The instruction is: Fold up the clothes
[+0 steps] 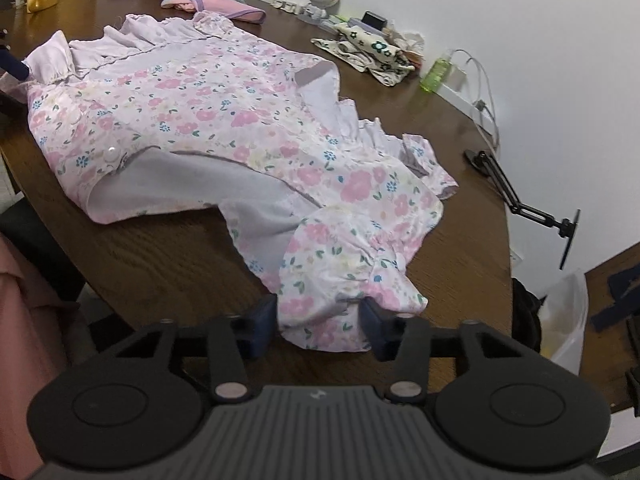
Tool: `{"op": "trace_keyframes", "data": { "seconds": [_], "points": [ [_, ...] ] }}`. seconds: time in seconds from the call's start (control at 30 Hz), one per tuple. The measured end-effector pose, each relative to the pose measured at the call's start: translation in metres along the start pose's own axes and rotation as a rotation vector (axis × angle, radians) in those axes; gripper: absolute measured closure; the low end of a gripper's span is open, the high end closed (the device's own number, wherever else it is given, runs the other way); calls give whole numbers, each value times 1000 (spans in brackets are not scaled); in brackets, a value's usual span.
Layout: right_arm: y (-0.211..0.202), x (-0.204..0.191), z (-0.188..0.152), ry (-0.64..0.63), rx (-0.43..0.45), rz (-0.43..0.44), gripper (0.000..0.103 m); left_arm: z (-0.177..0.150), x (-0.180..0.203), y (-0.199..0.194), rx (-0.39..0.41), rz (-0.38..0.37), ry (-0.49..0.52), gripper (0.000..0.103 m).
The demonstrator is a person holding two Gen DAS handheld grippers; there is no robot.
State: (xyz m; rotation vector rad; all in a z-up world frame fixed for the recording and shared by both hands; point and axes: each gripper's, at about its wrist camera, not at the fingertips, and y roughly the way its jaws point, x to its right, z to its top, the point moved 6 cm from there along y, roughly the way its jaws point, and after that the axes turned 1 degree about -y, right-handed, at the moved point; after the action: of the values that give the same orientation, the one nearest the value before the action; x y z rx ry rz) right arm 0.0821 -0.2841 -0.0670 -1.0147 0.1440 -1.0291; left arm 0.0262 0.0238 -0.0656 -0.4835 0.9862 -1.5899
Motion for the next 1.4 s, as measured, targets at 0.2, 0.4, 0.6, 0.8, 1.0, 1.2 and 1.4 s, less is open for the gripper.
{"op": "trace_keyframes", "data": {
  "seconds": [0.2, 0.4, 0.6, 0.8, 1.0, 1.2, 1.4],
  "points": [
    [5, 3, 2, 47, -18, 38, 93, 1, -4, 1, 11, -18, -18, 95],
    [3, 4, 4, 59, -32, 37, 101, 7, -7, -9, 52, -18, -8, 102],
    [-8, 8, 17, -14, -39, 2, 101, 28, -11, -25, 84, -2, 87, 103],
    [-14, 26, 54, -179, -66, -44, 101, 84, -37, -29, 119, 42, 194, 102],
    [18, 56, 99, -266, -114, -28, 101, 142, -35, 29, 26, 40, 216, 102],
    [69, 80, 111, -257, -208, 39, 101, 158, -39, 88, -72, -7, 190, 102],
    [95, 82, 100, -227, -265, 106, 101, 163, -49, 110, -84, -36, 163, 101]
  ]
}}
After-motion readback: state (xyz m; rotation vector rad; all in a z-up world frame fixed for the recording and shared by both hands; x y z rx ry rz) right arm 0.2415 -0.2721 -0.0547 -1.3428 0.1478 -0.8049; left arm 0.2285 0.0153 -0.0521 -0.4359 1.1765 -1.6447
